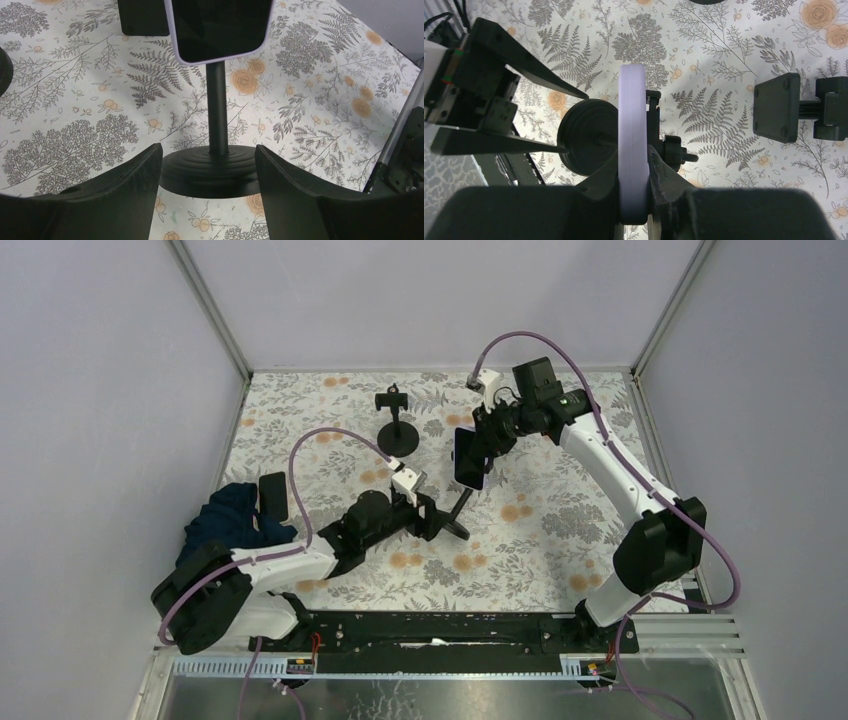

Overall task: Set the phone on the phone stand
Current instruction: Adjust the phone at the phone stand.

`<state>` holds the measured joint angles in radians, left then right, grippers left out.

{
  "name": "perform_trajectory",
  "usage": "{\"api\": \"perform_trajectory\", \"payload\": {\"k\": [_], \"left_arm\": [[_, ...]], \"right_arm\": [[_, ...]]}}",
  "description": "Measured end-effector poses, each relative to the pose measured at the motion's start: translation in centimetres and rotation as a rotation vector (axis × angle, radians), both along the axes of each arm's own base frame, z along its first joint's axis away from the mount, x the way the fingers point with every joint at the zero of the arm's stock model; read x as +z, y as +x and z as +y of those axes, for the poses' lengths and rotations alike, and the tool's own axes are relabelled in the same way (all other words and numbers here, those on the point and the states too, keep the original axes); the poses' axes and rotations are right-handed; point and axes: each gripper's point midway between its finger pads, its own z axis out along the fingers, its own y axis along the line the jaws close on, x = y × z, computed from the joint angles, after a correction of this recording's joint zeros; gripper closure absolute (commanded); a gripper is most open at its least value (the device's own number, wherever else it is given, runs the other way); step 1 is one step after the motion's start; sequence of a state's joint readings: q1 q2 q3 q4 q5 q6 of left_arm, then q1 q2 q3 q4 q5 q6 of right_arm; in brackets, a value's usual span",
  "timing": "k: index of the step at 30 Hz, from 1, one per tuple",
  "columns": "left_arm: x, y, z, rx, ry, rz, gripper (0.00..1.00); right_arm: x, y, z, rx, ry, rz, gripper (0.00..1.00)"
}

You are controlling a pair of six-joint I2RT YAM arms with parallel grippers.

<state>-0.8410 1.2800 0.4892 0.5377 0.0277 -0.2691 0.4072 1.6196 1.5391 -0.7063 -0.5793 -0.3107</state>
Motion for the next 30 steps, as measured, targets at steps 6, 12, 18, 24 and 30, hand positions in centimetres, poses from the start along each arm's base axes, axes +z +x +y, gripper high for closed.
{"api": "perform_trajectory", "payload": {"k": [6,12,18,24,30], "left_arm": [[-0.5,-0.2,0.0,-0.038,-0.042,-0.033,0.26],[-0.8,-0.6,-0.7,-0.084,-0.055,-0.034,0.28],[-1.8,-1.2,-0.4,-0.101,-0.052,-0.025,0.28],[-4.5,-1.9,0.3,-0.105,0.000,0.023,0.28],[-6.8,-2.1,0.5,-0.105,0.045,0.066,0.28]], "right_arm": [[0.5,-0.5,-0.1,0.020,0.051,0.019,1.00],[1.2,-1.0,-0.7,0.011,0.062,0.003,1.00],[2.2,-1.1,-1.2,-0.001,0.090,-0.010,1.00],[2.2,-0.5,-1.7,-0.024,0.099,-0.012,1.00],[2.3,-0.3,-1.7,-0.022,0.127,-0.008,1.00]]}}
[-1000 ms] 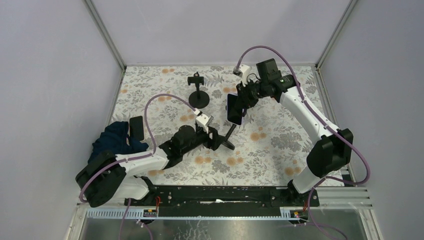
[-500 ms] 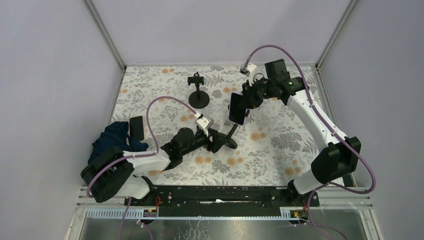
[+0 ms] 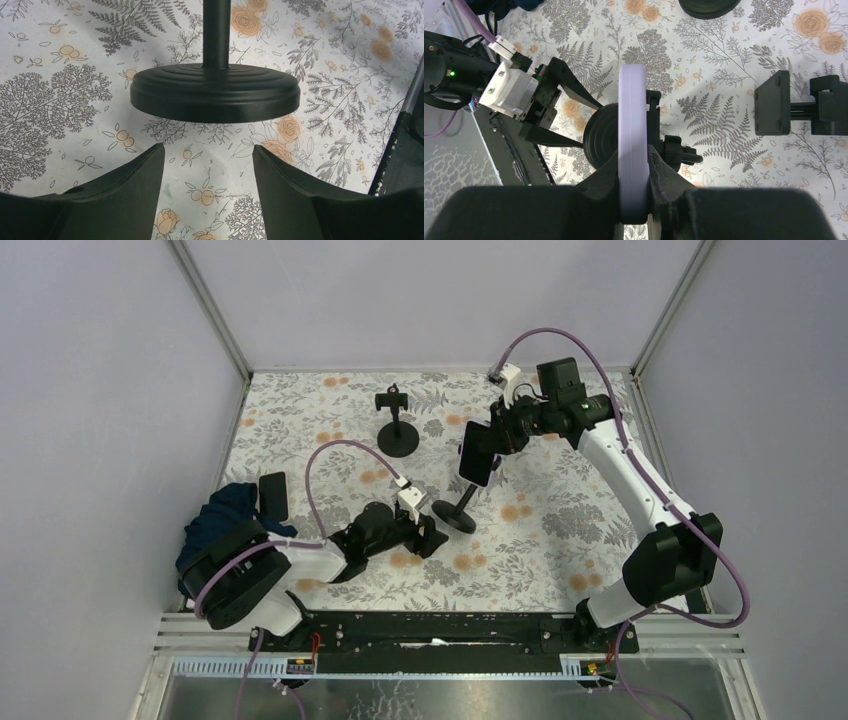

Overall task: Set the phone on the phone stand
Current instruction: Adjust the phone at the phone stand.

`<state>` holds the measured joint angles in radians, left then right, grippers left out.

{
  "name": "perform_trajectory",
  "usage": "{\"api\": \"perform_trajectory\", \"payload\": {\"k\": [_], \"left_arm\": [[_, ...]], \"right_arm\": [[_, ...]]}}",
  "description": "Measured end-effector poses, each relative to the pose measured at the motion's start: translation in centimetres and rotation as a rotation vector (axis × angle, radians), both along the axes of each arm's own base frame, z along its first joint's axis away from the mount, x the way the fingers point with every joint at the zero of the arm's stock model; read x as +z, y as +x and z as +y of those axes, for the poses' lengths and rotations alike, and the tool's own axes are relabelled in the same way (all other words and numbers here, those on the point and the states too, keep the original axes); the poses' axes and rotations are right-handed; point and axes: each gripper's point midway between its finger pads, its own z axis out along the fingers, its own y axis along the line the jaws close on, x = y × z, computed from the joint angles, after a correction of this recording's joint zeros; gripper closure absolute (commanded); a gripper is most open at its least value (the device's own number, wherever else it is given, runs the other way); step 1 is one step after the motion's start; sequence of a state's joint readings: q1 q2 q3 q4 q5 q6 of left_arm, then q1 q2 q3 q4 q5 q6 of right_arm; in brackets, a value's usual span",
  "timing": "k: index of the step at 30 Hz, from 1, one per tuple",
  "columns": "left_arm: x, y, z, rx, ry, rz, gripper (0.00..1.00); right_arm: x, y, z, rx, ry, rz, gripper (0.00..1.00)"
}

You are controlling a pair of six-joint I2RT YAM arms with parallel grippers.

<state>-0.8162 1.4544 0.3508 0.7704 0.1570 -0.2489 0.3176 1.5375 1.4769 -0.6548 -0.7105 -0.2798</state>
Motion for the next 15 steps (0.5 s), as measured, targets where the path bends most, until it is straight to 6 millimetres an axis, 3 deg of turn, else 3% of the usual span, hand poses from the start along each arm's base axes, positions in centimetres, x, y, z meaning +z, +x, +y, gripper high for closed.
{"api": "perform_trajectory", "payload": {"k": [4,7,11,15], "left_arm": [[-0.4,-0.2,0.2,0.000,0.006,0.006,0.28],[0.8,-0.8,0.8,0.002,-0.025,-0.013,0.27],[5.8,-1.4,1.8,0.028,-0.147,-0.088,0.25],[11.3,-2.1,3.3,0.068,-0.292,-0.186,0.09]], "right_arm": [[-0.4,-0.2,0.1,0.007,0.004,0.007,1.00],[-0.7,-0.5,-0.1,0.011,-0.004,0.003,1.00],[-0.8,-1.0,-0.5,0.018,-0.015,-0.018,1.00],[-0.6,-1.3,-0.7,0.037,-0.023,-0.058,1.00]]}}
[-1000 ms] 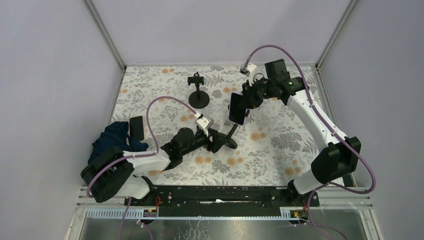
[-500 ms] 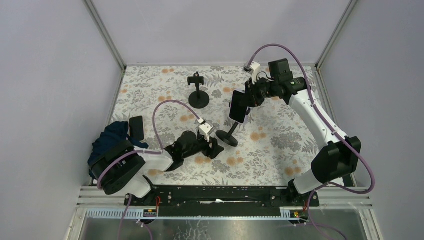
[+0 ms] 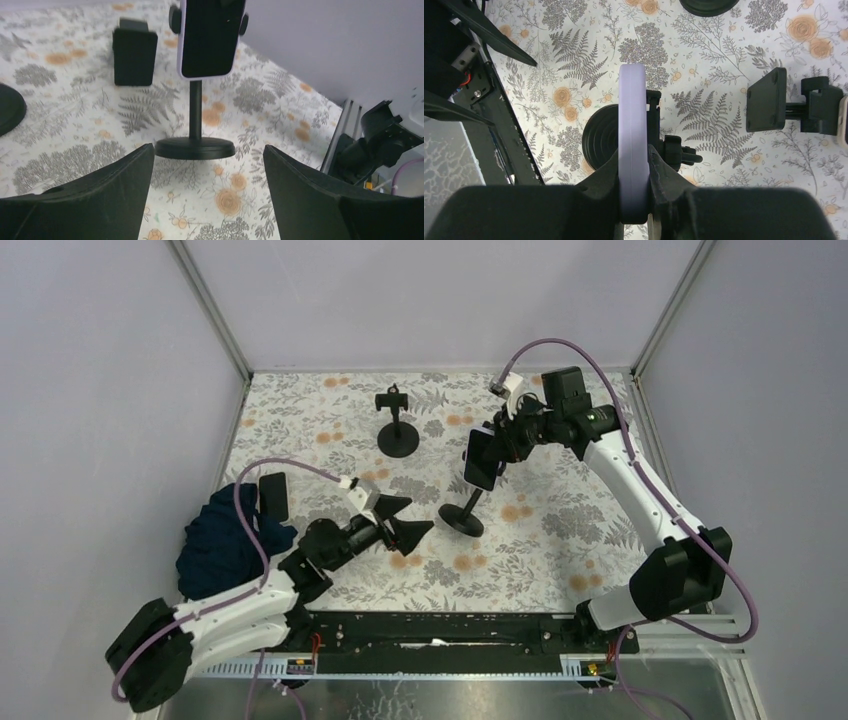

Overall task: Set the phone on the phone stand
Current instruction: Adjust the phone at the phone stand.

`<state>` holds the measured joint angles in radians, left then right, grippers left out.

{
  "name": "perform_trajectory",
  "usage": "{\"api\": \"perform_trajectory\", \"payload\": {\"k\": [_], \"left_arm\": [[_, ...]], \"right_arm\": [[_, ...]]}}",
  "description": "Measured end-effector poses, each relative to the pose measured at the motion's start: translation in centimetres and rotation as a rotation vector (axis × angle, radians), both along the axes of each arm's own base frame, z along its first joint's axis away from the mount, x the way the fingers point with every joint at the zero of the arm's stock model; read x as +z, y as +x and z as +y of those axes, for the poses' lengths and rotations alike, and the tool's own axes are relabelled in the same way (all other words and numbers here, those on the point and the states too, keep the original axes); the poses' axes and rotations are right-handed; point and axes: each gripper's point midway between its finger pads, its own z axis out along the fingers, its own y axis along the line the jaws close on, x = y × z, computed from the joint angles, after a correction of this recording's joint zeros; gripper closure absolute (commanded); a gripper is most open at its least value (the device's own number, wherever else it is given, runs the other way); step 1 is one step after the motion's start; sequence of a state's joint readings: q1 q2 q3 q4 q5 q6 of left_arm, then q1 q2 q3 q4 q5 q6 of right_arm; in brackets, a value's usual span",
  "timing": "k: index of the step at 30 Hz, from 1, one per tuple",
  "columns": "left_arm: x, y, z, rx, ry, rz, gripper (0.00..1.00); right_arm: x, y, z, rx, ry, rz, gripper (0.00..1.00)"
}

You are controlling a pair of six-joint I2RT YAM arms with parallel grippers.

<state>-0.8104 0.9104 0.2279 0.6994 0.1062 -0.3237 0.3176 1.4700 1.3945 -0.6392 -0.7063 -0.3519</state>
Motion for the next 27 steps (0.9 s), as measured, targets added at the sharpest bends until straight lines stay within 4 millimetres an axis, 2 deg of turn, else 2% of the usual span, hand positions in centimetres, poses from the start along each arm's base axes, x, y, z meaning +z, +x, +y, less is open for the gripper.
{"api": "perform_trajectory", "payload": {"k": [1,3,6,13,15,17,21,25,27], "left_arm": [[1.0,-0.1,0.4,0.008,-0.028,-0.023,0.06],[1.8,-0.3,0.8,0.016,-0.048,-0.054,0.01],[1.6,0.0,0.9,0.021,-0.036,-0.101,0.01],[-3.5,1.9,-0.5,-0.044,0.081,-0.103,0.06],[-4.2,2.6,-0.7,-0.069,0.083,-0.104,0.08],[-4.1,3.6,-0.9,-0.090,0.062,-0.118,0.10],[-2.4,5.4,-2.0,-0.148,0.004,-0.164,0.10],[-0.8,6.1,-3.7,-0.220,-0.036,-0.211,0.10],[-0.7,6.2,-4.3,-0.252,-0.039,-0.224,0.10]], "right_arm": [[0.1,0.0,0.0,0.010,-0.001,-0.015,1.00],[0.4,-0.1,0.1,0.039,0.000,-0.046,1.00],[0.6,-0.3,0.4,0.090,0.003,-0.087,1.00],[1.3,-1.1,1.2,0.244,0.031,-0.195,1.00],[1.4,-1.5,1.4,0.288,0.040,-0.219,1.00],[1.3,-1.9,1.5,0.329,0.044,-0.237,1.00],[1.2,-2.8,1.5,0.393,0.048,-0.259,1.00],[1.0,-3.3,1.5,0.434,0.051,-0.275,1.00],[1.0,-3.6,1.6,0.451,0.051,-0.279,1.00]]}}
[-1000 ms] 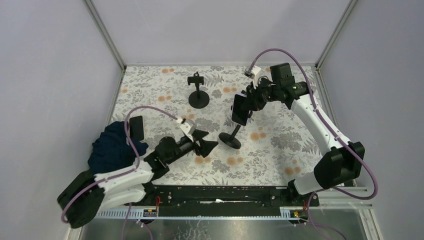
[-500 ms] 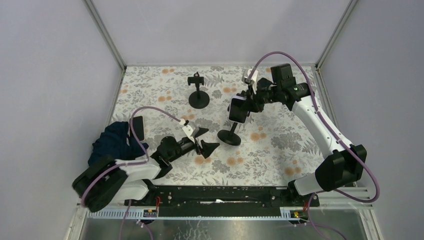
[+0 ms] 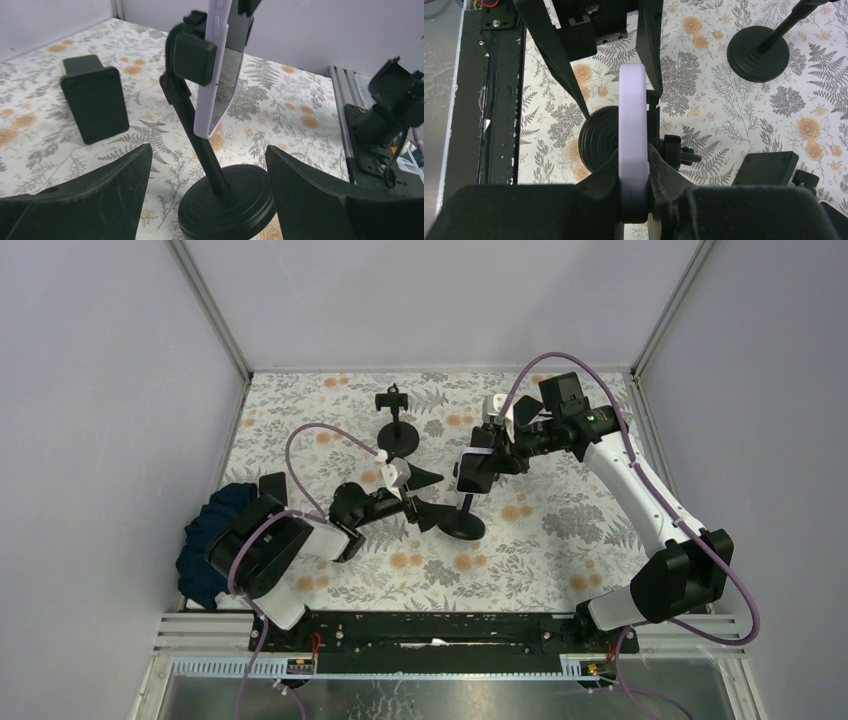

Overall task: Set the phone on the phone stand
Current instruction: Adjust the phone at the phone stand.

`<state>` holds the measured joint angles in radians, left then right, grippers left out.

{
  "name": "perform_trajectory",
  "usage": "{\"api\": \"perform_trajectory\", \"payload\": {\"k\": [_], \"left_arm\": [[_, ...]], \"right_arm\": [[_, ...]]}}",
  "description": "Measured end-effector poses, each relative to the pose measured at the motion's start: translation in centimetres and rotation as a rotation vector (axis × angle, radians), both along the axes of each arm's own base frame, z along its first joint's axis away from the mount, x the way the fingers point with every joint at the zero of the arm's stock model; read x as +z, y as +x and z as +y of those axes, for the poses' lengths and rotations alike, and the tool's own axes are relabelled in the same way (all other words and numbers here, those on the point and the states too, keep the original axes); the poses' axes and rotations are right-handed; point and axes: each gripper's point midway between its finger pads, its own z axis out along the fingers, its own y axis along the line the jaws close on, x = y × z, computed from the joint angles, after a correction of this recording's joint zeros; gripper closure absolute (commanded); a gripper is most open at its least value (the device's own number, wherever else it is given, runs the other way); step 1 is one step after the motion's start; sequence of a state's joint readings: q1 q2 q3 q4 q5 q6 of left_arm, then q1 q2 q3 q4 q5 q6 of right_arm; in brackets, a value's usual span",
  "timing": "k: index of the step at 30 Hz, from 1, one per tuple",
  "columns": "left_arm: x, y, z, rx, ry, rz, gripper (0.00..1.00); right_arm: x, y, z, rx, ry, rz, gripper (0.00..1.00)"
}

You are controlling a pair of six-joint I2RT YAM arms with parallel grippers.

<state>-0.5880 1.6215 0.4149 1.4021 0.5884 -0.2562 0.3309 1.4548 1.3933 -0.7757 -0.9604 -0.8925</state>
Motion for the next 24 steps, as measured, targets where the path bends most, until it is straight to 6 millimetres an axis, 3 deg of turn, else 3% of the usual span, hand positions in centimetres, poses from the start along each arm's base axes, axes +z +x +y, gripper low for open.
{"api": "perform_trajectory", "payload": {"k": [10,19,24], "left_arm": [[-4.2,-0.4,-0.9,-0.074,0.064,0.044,0.10],[-3.4,1.1,-3.5,-0.111,0.038,-0.021,0.16],[-4.3,1.1,-4.0,-0.132,0.044,-0.003,0.24]], "right_arm": [[-0.1,-0.4,0.1,0.032,0.001,-0.017,1.00],[0.0,-1.0,0.5,0.057,0.011,-0.011,1.00],[0.0,-1.1,0.5,0.060,0.009,-0.010,1.00]]}}
